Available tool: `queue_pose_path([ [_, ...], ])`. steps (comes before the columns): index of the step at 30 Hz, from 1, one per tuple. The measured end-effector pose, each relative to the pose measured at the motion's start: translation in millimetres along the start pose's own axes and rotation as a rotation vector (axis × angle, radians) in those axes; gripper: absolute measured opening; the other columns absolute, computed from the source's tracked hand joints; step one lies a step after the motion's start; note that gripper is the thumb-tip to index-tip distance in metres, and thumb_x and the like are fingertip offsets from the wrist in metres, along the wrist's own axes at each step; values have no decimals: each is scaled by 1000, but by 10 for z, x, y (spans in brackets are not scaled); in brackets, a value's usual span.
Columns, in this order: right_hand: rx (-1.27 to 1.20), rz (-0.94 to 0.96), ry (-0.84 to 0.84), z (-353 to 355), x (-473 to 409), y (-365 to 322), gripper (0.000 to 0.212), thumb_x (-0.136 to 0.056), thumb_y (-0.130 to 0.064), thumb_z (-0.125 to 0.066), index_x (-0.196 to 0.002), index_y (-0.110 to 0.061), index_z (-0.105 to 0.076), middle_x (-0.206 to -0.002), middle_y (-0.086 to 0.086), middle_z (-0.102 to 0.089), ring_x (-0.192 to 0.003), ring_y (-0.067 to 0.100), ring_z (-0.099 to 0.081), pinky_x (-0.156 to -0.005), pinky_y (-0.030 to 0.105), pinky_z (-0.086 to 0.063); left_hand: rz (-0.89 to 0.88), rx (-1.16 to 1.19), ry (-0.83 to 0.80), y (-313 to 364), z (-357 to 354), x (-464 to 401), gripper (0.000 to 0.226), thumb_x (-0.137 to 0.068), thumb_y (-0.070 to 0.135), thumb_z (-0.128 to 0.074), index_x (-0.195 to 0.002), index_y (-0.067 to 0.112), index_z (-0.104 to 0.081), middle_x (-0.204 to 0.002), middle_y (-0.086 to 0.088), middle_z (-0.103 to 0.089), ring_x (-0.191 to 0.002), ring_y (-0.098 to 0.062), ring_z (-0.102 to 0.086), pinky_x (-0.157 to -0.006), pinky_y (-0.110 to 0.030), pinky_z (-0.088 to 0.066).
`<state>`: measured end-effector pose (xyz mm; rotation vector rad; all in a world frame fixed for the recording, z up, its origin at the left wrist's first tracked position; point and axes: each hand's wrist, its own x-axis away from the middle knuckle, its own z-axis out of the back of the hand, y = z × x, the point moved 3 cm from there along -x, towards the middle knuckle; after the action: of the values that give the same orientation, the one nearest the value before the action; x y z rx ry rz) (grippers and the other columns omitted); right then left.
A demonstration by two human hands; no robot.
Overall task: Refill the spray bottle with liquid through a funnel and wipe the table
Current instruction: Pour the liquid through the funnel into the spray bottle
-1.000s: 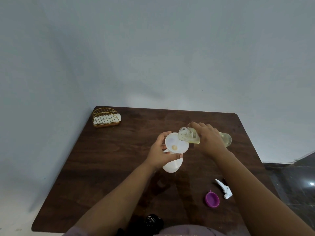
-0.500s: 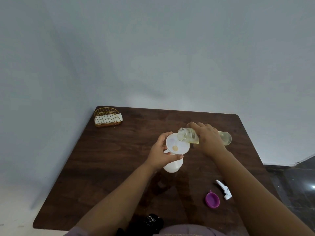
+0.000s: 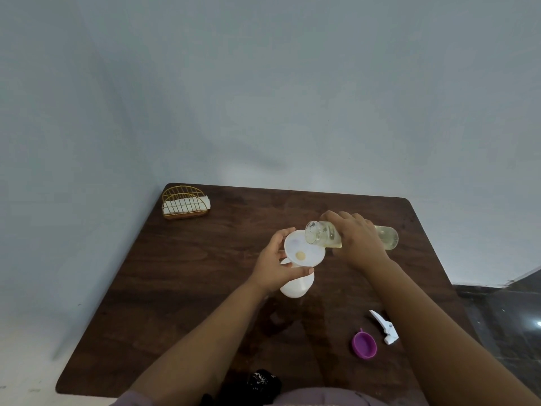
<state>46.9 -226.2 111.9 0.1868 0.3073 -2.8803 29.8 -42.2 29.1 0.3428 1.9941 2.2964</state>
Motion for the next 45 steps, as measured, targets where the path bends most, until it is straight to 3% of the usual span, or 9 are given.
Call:
queue_pose_path([
  [45, 28, -13, -37, 10, -36, 10, 53, -71, -15, -69, -117, -32, -50, -95, -7, -55, -92, 21, -51, -83, 34, -36, -14, -27, -6, -31, 14, -57, 87, -59, 32, -92, -132, 43, -44, -130, 16, -55, -118, -15, -58, -94, -41, -56],
])
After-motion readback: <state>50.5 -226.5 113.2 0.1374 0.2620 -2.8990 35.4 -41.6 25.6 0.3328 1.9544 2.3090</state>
